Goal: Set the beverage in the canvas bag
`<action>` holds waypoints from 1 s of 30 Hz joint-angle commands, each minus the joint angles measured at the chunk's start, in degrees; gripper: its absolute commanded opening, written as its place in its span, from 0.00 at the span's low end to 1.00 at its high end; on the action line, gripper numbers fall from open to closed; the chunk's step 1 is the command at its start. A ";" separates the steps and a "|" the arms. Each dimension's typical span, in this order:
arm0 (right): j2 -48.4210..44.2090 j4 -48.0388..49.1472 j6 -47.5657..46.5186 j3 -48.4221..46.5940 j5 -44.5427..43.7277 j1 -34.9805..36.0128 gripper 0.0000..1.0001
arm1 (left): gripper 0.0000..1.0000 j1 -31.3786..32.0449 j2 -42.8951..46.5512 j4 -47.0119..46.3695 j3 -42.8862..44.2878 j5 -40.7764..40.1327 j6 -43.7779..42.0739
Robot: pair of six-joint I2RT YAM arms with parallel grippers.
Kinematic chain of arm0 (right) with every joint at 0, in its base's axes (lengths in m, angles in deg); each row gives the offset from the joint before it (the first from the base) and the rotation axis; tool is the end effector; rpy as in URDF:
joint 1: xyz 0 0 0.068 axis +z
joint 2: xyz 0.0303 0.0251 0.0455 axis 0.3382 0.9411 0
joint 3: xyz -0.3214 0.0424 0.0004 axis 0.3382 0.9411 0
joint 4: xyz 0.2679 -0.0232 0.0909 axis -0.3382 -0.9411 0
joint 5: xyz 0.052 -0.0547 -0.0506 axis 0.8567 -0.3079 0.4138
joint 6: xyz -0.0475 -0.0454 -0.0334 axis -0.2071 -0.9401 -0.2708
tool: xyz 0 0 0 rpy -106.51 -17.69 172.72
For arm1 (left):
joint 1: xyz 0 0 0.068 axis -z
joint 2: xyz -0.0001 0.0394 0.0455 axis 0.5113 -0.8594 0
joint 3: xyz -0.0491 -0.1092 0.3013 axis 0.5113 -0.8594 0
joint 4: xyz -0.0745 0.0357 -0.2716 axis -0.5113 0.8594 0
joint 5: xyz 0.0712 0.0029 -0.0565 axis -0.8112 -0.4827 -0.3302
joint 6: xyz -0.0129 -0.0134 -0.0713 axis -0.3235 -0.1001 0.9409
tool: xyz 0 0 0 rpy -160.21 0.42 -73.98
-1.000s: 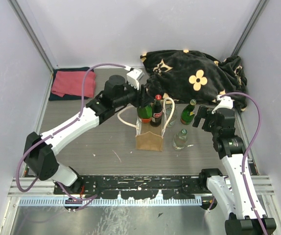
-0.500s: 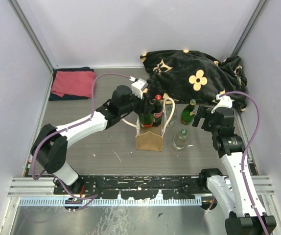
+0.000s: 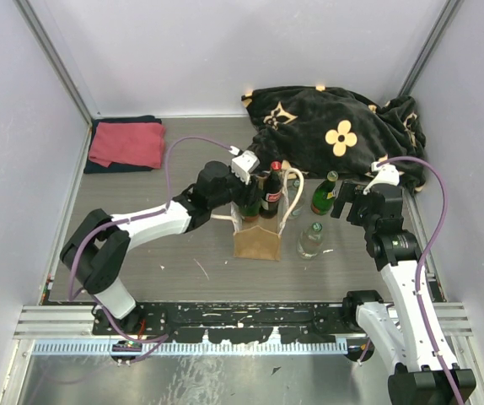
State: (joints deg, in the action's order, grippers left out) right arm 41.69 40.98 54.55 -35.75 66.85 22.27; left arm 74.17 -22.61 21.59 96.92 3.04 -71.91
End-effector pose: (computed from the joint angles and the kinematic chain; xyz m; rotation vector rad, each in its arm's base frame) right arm 0.1682 0.0010 0.3193 0.2111 2.0900 0.0313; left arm 0.3016 -0.2966 0.2701 0.7411 1.7945 -0.6851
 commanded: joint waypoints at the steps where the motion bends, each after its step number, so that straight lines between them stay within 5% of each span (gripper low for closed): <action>1: -0.36 3.14 0.30 -0.23 0.40 -0.22 1.00 | 0.00 1.01 -0.60 -13.59 -0.83 -2.99 -4.47; 23: 0.06 3.67 1.00 0.57 0.81 -0.22 1.00 | 0.00 1.76 -4.13 -14.99 -5.31 -3.05 -7.83; 25: 0.08 3.67 0.99 0.56 0.92 -0.24 1.00 | 0.07 1.83 -4.34 -14.14 -4.99 -2.81 -7.91; 30: 0.08 3.72 1.08 0.49 1.00 -0.24 1.00 | 0.75 1.78 -3.58 -12.02 -3.88 -2.65 -8.19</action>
State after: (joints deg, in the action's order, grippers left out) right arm 41.93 41.81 54.82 -35.23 67.46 22.27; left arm 76.03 -25.93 9.28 91.61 1.05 -78.64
